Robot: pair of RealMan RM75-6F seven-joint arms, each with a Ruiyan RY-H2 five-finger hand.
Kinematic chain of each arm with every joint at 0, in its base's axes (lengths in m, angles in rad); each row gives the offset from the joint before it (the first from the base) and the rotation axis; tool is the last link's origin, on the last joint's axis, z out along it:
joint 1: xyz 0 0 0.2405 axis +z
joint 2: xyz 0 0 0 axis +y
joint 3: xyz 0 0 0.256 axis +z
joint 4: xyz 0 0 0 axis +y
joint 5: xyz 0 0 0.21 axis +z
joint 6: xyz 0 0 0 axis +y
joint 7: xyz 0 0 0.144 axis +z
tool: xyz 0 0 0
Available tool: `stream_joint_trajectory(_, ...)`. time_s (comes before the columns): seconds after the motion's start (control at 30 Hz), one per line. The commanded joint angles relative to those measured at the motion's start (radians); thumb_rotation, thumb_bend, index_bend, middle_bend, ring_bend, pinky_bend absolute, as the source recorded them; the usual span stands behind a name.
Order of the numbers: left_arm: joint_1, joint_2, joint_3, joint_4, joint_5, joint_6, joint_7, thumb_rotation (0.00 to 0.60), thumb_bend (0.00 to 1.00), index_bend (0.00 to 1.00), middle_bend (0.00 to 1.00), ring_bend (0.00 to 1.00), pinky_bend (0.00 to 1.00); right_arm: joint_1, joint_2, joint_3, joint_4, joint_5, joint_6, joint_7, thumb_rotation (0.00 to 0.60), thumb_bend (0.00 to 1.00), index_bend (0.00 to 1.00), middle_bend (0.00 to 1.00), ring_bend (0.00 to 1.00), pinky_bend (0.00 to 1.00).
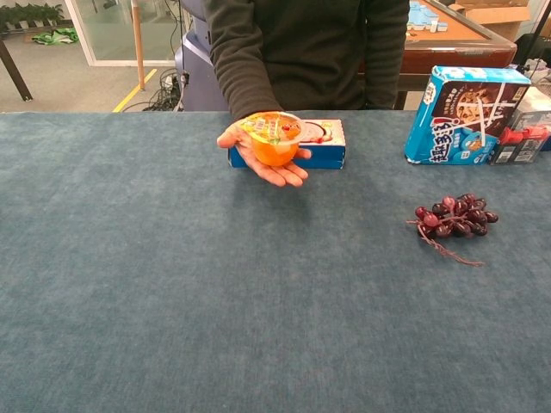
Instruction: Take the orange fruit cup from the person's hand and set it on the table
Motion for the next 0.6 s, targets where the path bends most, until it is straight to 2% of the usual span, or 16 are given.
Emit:
stream_joint_trajectory(0.03, 0.001, 0.000, 0.001, 0.000, 0.000, 0.000, 0.000, 0.600, 0.20, 0.28, 0.22, 0.18, 0.25, 0.079, 0.001, 0.032, -0.037, 0.007, -0.089, -0.037, 0.600, 0.29, 0.16, 0.27, 0.23, 0.30)
stream_joint_trajectory(0.33, 0.007, -0.002, 0.004, 0.006, -0.001, 0.005, -0.002, 0.600, 0.20, 0.28, 0.22, 0.18, 0.25, 0.249, -0.035, 0.105, -0.078, 0.095, -0.291, -0.019, 0.600, 0.28, 0.13, 0.23, 0.17, 0.30)
stream_joint_trajectory(0.6, 0.009, -0.003, 0.003, 0.008, -0.002, 0.007, -0.004, 0.600, 0.20, 0.27, 0.22, 0.18, 0.25, 0.379, -0.097, 0.167, -0.066, 0.194, -0.403, -0.077, 0.600, 0.24, 0.08, 0.20, 0.12, 0.25)
